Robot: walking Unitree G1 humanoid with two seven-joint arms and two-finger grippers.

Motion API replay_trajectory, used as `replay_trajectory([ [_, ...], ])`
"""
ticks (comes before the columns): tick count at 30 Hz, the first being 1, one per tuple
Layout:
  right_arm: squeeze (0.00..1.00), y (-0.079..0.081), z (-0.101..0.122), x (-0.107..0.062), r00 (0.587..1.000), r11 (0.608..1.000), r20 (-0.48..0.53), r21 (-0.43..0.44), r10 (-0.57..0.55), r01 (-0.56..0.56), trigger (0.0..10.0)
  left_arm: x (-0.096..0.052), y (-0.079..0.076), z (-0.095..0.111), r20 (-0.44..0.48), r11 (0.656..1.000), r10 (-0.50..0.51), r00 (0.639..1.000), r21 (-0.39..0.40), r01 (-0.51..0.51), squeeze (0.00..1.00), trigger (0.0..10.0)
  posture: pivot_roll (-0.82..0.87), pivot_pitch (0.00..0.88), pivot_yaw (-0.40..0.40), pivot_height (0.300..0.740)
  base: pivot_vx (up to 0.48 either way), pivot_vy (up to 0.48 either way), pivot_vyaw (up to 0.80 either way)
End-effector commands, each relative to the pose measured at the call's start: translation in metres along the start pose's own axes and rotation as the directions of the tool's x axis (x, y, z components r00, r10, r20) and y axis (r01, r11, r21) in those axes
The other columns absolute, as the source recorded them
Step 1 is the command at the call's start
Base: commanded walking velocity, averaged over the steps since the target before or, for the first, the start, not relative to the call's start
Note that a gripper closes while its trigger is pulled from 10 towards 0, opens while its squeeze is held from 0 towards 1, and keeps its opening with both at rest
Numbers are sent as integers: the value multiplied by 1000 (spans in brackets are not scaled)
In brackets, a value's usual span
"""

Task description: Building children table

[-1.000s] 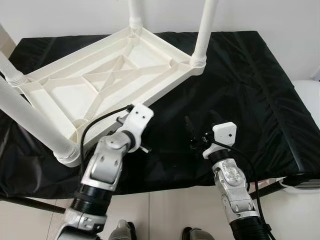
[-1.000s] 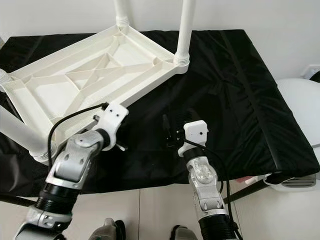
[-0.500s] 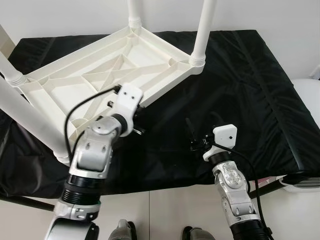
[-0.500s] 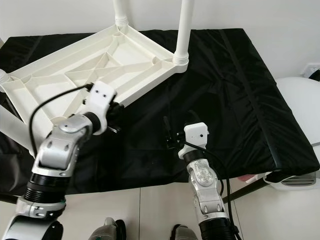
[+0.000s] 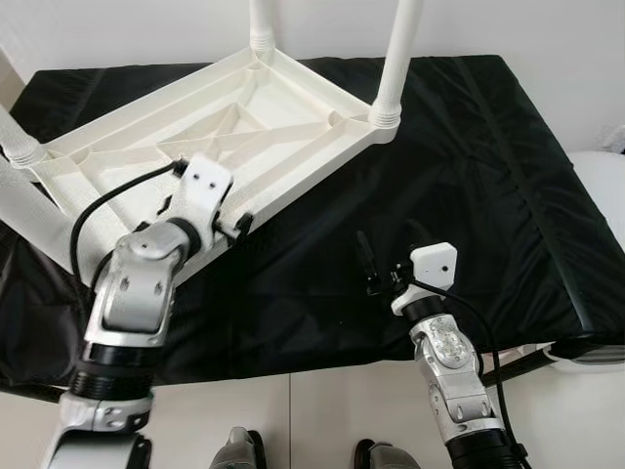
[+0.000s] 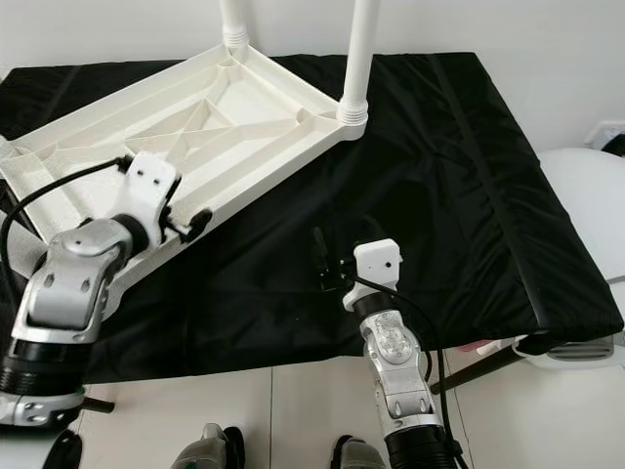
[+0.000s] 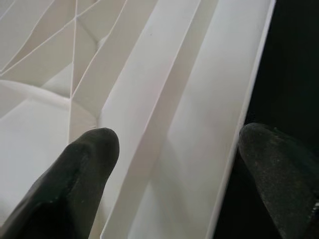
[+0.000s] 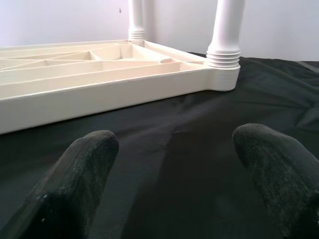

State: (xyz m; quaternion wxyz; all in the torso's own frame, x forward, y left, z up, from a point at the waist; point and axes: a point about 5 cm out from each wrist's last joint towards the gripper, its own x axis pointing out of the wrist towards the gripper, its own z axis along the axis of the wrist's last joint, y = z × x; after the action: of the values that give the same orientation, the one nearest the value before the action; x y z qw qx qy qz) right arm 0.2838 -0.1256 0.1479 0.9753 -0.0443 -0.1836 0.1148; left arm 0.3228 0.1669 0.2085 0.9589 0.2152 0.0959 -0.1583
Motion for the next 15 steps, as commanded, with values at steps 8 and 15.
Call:
replay_trajectory([
  [8, 0, 8, 0, -6, 997, 997, -18, 12, 71, -70, 10000, 1, -5, -24, -95, 996, -62, 994, 57, 68, 886, 10000, 80, 195, 31, 740, 0, 0, 0],
  [15, 0, 8, 0, -6, 997, 997, -20, 13, 77, -77, 10000, 5, -2, -39, -186, 993, -42, 982, 101, 62, 0, 10000, 81, 198, 29, 740, 0, 0, 0],
])
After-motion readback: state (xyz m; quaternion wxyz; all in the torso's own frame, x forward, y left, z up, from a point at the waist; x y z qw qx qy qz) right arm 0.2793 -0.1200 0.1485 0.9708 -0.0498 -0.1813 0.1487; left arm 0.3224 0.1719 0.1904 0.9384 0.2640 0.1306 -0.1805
